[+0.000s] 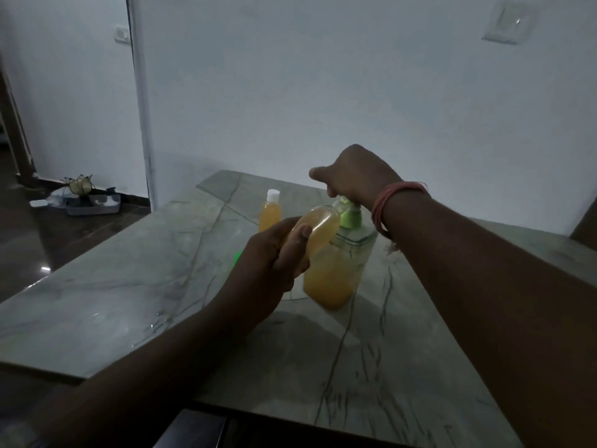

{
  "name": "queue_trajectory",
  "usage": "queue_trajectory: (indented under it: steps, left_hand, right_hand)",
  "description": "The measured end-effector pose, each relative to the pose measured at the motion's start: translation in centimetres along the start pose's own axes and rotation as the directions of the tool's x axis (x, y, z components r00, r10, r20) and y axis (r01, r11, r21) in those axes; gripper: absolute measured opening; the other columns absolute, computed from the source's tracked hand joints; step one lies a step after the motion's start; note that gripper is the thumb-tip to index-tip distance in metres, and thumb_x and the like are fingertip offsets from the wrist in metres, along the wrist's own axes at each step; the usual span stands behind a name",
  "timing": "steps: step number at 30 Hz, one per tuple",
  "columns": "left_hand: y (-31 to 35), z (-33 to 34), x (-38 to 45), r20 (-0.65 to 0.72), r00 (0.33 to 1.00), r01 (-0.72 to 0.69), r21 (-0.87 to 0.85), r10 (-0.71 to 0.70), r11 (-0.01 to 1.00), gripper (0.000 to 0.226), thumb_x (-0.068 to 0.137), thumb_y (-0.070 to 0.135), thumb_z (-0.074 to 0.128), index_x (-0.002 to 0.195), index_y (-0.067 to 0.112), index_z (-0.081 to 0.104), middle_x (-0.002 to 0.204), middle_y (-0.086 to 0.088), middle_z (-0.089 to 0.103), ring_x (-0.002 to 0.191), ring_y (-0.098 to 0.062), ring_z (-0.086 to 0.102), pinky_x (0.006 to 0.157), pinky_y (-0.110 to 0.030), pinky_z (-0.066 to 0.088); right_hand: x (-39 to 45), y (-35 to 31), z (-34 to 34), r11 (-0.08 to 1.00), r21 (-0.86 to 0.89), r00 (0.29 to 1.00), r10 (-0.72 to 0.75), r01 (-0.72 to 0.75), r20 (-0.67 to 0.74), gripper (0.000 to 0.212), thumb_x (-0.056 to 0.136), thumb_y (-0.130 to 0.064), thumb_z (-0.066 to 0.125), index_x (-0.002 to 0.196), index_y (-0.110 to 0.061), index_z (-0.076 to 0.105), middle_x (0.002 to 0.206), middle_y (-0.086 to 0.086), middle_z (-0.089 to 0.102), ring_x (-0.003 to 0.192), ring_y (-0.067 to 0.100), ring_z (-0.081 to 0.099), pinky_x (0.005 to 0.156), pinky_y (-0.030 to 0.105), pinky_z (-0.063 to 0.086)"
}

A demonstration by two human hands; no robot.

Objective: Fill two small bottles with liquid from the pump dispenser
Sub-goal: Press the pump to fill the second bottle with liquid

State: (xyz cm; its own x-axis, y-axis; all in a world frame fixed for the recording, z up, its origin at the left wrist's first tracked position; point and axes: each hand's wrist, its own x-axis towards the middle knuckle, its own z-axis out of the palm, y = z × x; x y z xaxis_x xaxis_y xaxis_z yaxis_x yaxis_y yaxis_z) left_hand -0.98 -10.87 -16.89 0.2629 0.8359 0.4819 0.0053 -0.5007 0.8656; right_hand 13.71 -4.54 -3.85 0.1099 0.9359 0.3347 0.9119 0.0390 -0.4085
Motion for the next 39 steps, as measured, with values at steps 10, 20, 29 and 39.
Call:
queue_trajectory:
  steps: [10, 20, 29, 39]
  left_hand:
    - [0.4, 0.1, -0.1, 0.002, 0.999, 0.041, -0.038, -0.041, 0.998, 0.042, 0.096, 0.042, 0.045, 0.127, 0.016, 0.058, 0.06, 0.018, 0.058, 0.055, -0.002, 0.055, 0.047, -0.018, 0.039]
    - [0.8, 0.0, -0.5, 0.01, 1.0, 0.005, 0.034, -0.006, 0.999, 0.039, 0.1, 0.042, 0.042, 0.126, 0.017, 0.058, 0.062, 0.018, 0.059, 0.056, -0.003, 0.055, 0.049, -0.019, 0.04]
    - [0.3, 0.1, -0.1, -0.003, 1.0, 0.008, 0.004, -0.008, 1.0, 0.033, 0.099, 0.044, 0.044, 0.118, 0.024, 0.06, 0.062, 0.011, 0.057, 0.056, -0.008, 0.052, 0.049, -0.024, 0.04]
    - [0.3, 0.0, -0.1, 0.016, 1.0, -0.01, 0.009, 0.01, 1.0, 0.033, 0.1, 0.041, 0.042, 0.12, 0.022, 0.059, 0.062, 0.012, 0.057, 0.054, -0.003, 0.052, 0.048, -0.021, 0.039]
  right_hand:
    - [-0.2, -0.4, -0.1, 0.999, -0.031, 0.999, 0.036, -0.036, 0.015, 0.036, 0.086, -0.041, 0.056, 0.071, -0.011, 0.068, 0.069, 0.002, 0.068, 0.059, 0.018, 0.057, 0.053, 0.027, 0.036]
    - [-0.3, -0.2, -0.5, 0.998, -0.002, 0.993, 0.065, -0.065, 0.1, 0.04, 0.094, -0.044, 0.054, 0.079, -0.01, 0.068, 0.069, 0.001, 0.062, 0.059, 0.015, 0.053, 0.053, 0.027, 0.035]
    - [0.0, 0.4, 0.1, 0.996, 0.039, 0.996, 0.08, -0.081, 0.029, 0.036, 0.088, -0.043, 0.056, 0.078, -0.011, 0.07, 0.077, 0.003, 0.068, 0.066, 0.019, 0.059, 0.053, 0.027, 0.036]
    - [0.1, 0.3, -0.2, 0.998, 0.012, 0.995, 0.052, -0.054, 0.09, 0.037, 0.092, -0.042, 0.055, 0.077, -0.011, 0.07, 0.077, 0.003, 0.067, 0.062, 0.016, 0.055, 0.055, 0.026, 0.038]
